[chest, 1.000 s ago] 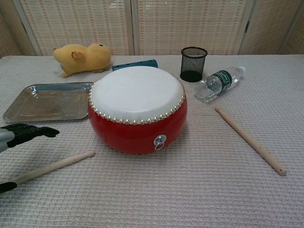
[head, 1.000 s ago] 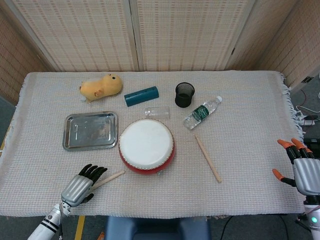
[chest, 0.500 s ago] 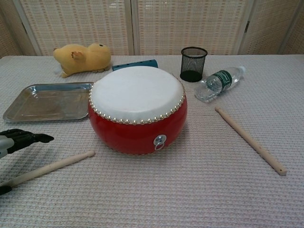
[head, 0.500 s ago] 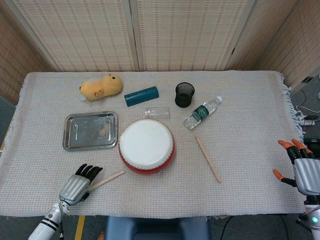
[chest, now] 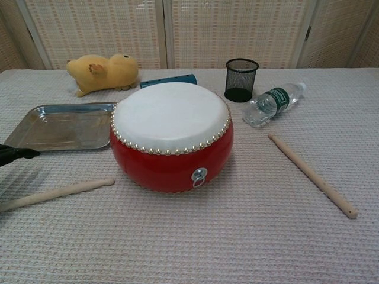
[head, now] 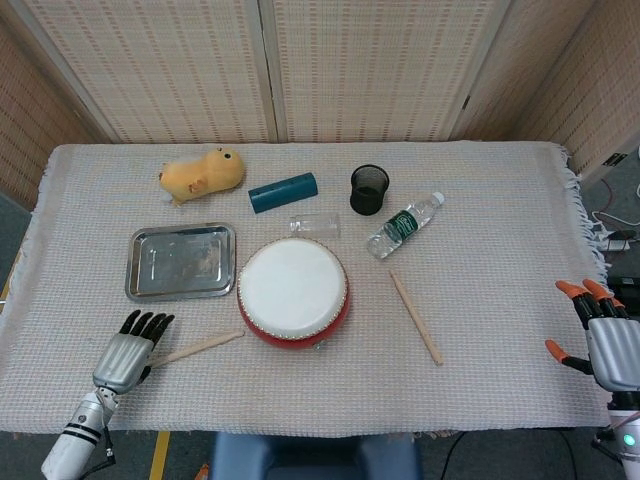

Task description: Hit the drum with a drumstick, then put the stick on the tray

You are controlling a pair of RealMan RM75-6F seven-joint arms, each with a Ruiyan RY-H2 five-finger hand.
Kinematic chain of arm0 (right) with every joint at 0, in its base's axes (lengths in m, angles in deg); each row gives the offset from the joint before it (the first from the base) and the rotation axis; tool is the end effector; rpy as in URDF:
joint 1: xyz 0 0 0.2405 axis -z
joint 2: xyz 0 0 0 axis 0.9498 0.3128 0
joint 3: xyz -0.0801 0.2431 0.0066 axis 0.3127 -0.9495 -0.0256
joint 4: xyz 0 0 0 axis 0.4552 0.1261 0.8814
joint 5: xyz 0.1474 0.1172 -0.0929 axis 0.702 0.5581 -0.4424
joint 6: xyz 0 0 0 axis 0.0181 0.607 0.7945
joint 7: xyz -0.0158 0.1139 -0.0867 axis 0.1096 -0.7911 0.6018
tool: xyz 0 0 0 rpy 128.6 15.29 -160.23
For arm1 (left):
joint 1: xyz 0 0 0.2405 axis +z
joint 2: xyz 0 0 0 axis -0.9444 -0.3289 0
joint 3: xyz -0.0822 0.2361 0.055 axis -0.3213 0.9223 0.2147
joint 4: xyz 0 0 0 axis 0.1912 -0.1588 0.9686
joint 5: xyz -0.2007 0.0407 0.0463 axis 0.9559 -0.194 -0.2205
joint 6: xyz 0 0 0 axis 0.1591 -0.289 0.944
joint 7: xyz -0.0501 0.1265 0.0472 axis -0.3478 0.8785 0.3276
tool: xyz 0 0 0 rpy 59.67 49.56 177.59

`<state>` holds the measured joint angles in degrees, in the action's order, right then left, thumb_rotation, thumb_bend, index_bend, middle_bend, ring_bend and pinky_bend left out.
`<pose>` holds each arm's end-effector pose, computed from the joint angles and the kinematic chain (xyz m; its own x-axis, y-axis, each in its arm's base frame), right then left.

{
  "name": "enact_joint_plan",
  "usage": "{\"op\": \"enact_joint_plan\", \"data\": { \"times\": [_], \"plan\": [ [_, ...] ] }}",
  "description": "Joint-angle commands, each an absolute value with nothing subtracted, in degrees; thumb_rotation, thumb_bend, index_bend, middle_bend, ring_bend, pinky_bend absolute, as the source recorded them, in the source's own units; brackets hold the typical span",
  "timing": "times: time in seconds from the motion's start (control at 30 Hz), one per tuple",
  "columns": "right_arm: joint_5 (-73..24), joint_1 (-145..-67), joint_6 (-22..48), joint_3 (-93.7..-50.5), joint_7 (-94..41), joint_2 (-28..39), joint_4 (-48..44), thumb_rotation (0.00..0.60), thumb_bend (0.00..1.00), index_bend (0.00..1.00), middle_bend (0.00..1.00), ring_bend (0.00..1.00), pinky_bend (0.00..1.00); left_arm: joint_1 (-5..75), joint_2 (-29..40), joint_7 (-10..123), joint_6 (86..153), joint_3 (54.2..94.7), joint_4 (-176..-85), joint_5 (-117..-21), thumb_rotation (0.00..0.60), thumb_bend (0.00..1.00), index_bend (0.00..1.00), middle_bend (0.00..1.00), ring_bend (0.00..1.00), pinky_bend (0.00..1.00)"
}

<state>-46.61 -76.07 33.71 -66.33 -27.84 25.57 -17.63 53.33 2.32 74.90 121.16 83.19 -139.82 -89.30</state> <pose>-0.3219 -0.1845 0.1737 0.3998 0.0186 0.9164 -0.9165 0.0207 0.3995 -0.2990 0.2281 0.0354 0.6235 0.2574 0.7382 0.7813 -0.2380 -0.5770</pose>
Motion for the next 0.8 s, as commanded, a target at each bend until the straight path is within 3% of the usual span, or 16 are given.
{"op": "enact_joint_plan", "data": {
  "times": [0.03,0.17,0.4,0.8],
  "plan": [
    [-46.7,-76.1,33.7,-66.3,-27.8,25.6,-17.7,0.600,0.18,0.17,0.21,0.08,0.23,53.4,2.1,75.1,121.8,81.4,-139.0,-87.0,0.600,0.22,0.08,0.09,0.07,0.04],
    [-46.6,-75.9,33.9,-66.3,-27.8,25.7,-17.7,0.600,0.18,0.17,0.21,0.08,0.23,53.5,0.2,69.8,121.9,80.0,-143.0,-85.7,0.600,0.23,0.18,0.10,0.07,0.04],
    [-46.8,-76.1,33.6,-66.3,-28.5,25.4,-17.2,0.600,0.18,0.17,0.21,0.08,0.23,51.5,-1.3,55.7,116.2,78.5,-152.3,-83.8,0.600,0.32,0.35,0.12,0.07,0.04],
    [-46.6,-75.7,33.8,-66.1,-30.0,25.4,-16.3,0.600,0.18,0.17,0.21,0.08,0.23,44.9,1.8,64.7,108.6,76.3,-152.9,-74.7,0.600,0.34,0.29,0.08,0.01,0.04]
  ]
}}
